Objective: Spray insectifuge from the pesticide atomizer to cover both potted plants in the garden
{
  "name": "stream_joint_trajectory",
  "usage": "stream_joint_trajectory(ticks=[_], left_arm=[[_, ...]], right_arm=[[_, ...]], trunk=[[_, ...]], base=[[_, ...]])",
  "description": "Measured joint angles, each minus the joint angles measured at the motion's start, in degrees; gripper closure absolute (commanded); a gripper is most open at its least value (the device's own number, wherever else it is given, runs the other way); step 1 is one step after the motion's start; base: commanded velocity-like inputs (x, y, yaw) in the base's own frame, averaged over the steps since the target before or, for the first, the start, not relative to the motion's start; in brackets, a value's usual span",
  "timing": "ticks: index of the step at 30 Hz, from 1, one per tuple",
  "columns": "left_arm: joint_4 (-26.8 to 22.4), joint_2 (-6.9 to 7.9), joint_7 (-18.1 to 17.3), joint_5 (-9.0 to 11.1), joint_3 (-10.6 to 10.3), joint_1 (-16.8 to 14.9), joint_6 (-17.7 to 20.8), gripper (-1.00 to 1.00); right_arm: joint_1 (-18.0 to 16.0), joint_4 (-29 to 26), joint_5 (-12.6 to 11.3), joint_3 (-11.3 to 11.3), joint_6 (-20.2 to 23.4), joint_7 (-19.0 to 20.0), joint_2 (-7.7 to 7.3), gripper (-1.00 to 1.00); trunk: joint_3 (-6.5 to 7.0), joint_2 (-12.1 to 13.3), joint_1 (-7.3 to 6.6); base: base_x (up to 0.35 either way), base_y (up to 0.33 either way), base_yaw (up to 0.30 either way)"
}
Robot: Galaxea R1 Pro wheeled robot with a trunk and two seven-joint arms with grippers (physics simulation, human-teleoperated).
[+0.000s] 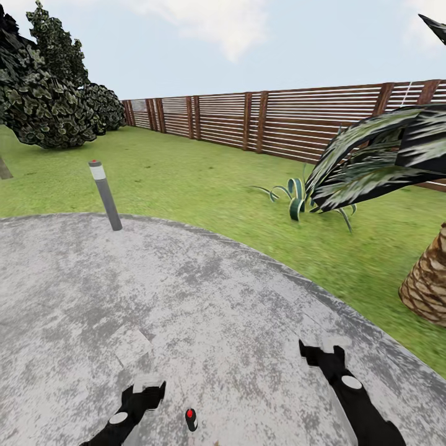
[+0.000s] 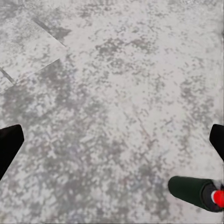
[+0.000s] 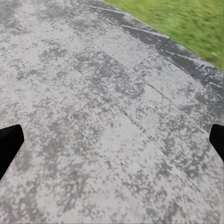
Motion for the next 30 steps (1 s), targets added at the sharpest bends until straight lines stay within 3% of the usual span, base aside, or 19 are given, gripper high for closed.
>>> stream_joint_trajectory(ticks=[4,5,9,10,12,15,21,26,30], left_arm=[[-0.2,-0.42,-0.2,-0.2,-0.1,-2.2,3.1,-1.0],[-0.2,-0.45,-0.3,-0.2,-0.1,-3.0,5.3,-1.0],[-0.2,-0.5,-0.3,-0.3,-0.2,-3.4,8.5,-1.0],[-0.2,-0.51,-0.4,-0.3,-0.1,-3.4,8.6,-1.0],[-0.1,-0.59,-0.5,-0.3,-0.1,-3.2,8.7,-1.0],[0.2,-0.58,-0.5,-0.4,-0.1,-3.1,8.7,-1.0],[0.7,-0.85,-0.5,-1.7,-0.2,-3.1,6.8,-1.0],[2.0,-4.24,0.1,-2.1,-0.1,-3.1,2.9,-1.0],[2.2,-4.98,0.2,-2.2,-0.1,-3.1,2.3,-1.0]], right_arm=[[-1.8,-0.2,0.0,0.0,1.8,0.0,0.0,-1.0],[-2.3,-0.6,0.1,0.0,2.4,0.0,-0.02,-1.0],[-3.1,-3.8,0.1,0.1,3.0,0.3,-0.23,-1.0],[-3.1,-4.1,0.1,0.3,3.1,0.8,-0.25,-1.0],[-3.1,-4.5,0.1,3.2,3.2,3.9,-0.29,-1.0],[-3.1,-5.3,0.2,5.4,3.5,5.5,-0.33,-1.0],[-3.2,-5.5,0.2,5.5,3.8,5.7,-0.34,-1.0],[-3.2,-5.5,0.2,5.6,3.9,5.7,-0.35,-1.0],[-3.1,-5.5,0.2,5.6,3.9,5.7,-0.35,-1.0]], trunk=[[0.0,0.0,0.0],[0.0,0.0,0.0],[0.0,0.0,0.0],[0.0,0.0,0.0],[0.0,0.0,0.0],[-0.18,-0.4,0.21],[-1.26,-2.8,1.53],[-2.15,-4.8,2.63],[-2.88,-6.4,3.51]], base=[[0.0,0.0,0.0],[0.0,0.0,0.0],[0.0,0.0,0.0],[0.0,0.0,0.0],[0.0,0.0,0.0],[0.0,0.0,0.0],[0.0,0.0,0.0],[0.0,0.0,0.0],[0.0,0.0,-0.006]])
